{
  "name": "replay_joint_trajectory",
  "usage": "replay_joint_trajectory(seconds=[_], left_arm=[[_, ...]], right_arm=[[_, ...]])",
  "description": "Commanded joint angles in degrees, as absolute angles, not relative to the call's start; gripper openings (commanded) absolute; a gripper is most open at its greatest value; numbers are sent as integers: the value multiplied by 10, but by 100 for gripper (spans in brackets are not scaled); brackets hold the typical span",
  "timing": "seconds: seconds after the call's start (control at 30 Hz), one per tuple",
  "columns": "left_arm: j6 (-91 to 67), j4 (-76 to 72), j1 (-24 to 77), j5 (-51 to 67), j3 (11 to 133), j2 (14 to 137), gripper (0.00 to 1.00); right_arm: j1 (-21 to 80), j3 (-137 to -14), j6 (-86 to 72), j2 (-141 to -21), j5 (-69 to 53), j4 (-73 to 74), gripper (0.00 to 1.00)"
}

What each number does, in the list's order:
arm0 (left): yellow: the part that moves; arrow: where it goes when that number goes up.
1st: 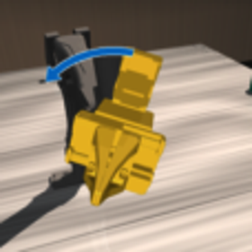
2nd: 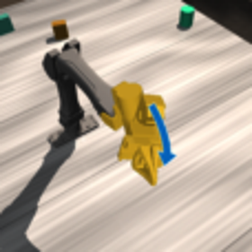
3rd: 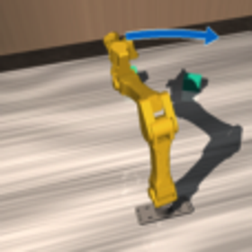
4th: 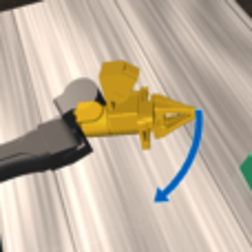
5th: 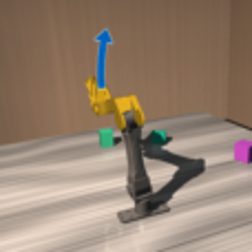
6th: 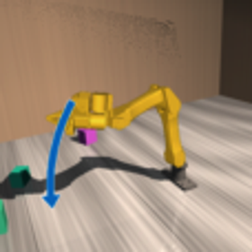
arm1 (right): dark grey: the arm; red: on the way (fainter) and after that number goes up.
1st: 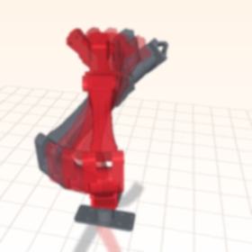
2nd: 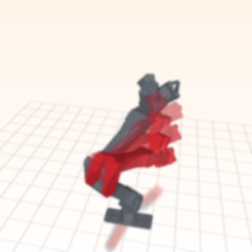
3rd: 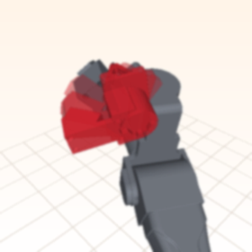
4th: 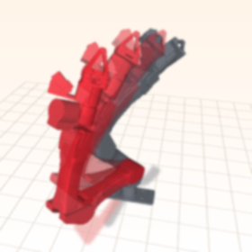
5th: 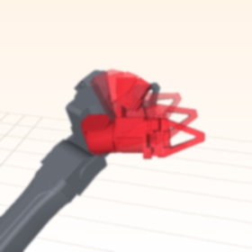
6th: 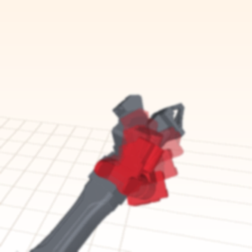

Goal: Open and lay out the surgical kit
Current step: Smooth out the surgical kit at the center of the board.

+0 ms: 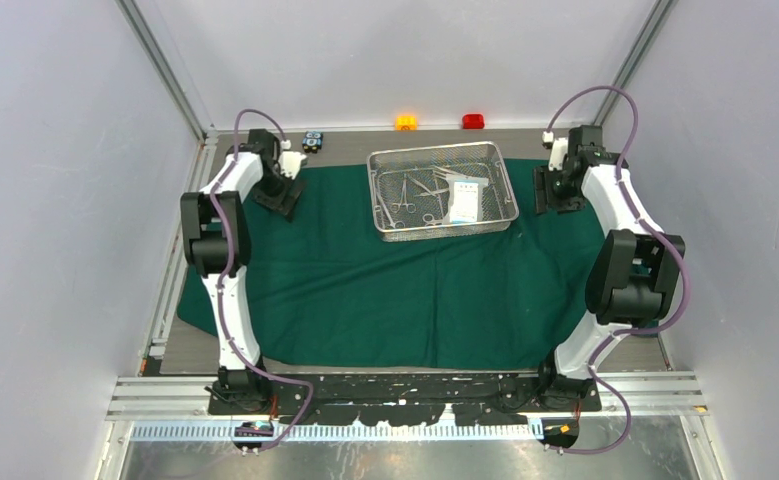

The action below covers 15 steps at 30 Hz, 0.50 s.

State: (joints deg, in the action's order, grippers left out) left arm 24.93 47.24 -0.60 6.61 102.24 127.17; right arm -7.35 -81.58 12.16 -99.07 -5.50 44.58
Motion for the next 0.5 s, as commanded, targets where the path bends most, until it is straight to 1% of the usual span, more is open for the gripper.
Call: replay_joint_trajectory(seconds=[0.0,0.13,0.47], left_arm=[[271,502,-5,83,1027,1294,62],[275,500,-5,86,1018,1292,45],[281,524,-5,97,1050,1315,14]], right_arm=[[-85,-837,132,-995,-59,433,59],[-90,-851,135,-1004,-53,436,59],[-103,-903,119,-1051,-30,437,59]])
